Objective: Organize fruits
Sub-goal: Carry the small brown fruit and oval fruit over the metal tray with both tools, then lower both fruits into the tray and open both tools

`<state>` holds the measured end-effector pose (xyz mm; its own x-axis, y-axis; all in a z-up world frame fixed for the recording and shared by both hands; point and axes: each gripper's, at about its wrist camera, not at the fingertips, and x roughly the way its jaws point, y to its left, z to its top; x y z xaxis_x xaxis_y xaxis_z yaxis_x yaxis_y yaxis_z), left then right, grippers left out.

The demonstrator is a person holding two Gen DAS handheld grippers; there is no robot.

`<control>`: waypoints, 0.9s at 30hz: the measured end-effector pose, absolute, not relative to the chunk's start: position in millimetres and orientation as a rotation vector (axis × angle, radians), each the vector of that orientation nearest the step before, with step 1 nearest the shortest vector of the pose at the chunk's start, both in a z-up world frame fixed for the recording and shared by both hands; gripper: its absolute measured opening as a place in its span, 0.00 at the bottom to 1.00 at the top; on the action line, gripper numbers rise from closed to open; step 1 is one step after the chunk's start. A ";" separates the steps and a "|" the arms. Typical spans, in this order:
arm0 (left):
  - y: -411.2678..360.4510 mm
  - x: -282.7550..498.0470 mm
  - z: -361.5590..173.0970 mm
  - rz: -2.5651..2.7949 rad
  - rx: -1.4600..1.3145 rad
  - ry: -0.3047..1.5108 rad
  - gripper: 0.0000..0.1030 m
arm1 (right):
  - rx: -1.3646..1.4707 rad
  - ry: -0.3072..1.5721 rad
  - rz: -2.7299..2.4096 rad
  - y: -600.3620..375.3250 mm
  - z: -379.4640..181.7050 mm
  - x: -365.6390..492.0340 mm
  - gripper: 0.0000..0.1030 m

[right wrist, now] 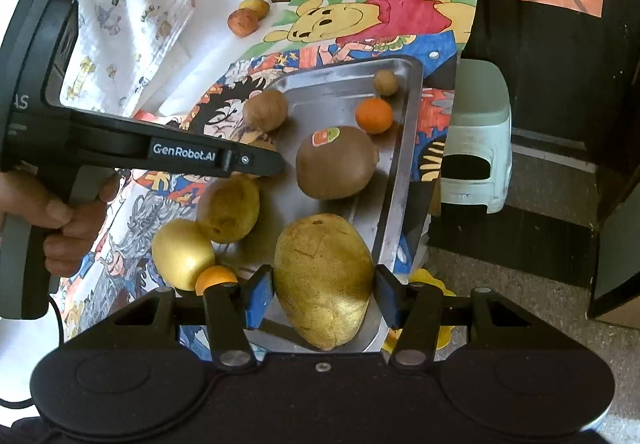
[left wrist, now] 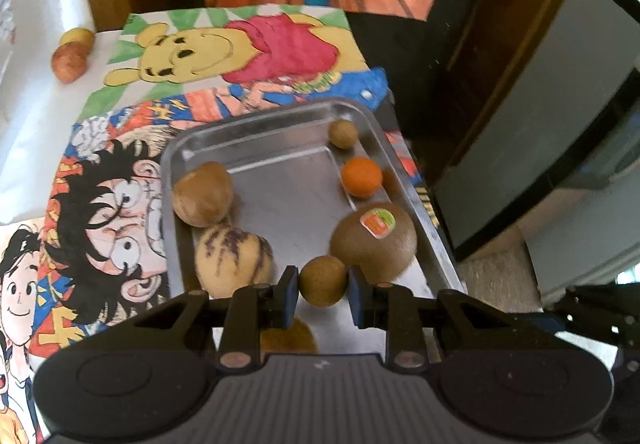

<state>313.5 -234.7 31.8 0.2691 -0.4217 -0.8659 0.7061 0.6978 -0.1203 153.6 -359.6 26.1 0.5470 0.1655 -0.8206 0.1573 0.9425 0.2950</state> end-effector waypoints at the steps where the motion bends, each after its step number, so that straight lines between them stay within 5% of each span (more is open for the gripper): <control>1: -236.1 311.9 30.2 -0.785 0.330 1.055 0.27 | 0.352 0.999 0.005 -358.8 25.5 153.1 0.54; 27: -246.1 326.9 9.4 -0.776 0.391 1.150 0.30 | 0.299 1.019 -0.016 -339.8 12.1 158.3 0.54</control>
<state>326.9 -246.1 9.4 0.1933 -0.3455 -0.9183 0.7224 0.6834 -0.1051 158.3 -339.8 12.1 0.5277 0.1256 -0.8401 0.1518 0.9591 0.2387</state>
